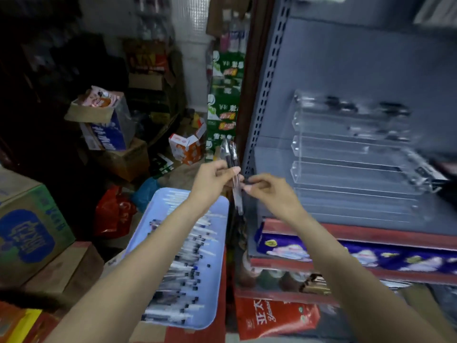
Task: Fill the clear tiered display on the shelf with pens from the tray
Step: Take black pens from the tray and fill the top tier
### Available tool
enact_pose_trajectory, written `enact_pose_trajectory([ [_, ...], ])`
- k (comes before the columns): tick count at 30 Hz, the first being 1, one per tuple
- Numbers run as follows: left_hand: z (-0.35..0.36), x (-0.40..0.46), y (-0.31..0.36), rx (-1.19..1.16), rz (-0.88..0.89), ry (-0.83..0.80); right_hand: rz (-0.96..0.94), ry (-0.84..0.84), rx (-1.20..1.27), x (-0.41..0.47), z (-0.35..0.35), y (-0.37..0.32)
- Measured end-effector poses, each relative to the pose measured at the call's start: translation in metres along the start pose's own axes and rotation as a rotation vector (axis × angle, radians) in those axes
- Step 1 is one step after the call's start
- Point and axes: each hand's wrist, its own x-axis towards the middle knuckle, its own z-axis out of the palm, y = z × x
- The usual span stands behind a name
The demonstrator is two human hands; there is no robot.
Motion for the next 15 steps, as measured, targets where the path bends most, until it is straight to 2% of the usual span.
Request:
enact_pose_trajectory([
  [3,0.053,0.010,0.030,0.343,0.159,-0.193,-0.030,0.182,0.161,-0.008,-0.069,0.000],
  [6,0.112,0.022,0.048,0.525,0.209,-0.291,-0.078,0.221,0.210,-0.020,-0.136,0.011],
  [9,0.164,0.030,0.067,0.532,0.227,-0.291,-0.095,0.214,0.199,-0.028,-0.194,0.033],
  [15,0.248,0.047,0.093,0.426,0.195,-0.183,-0.097,0.337,0.298,-0.035,-0.316,0.080],
])
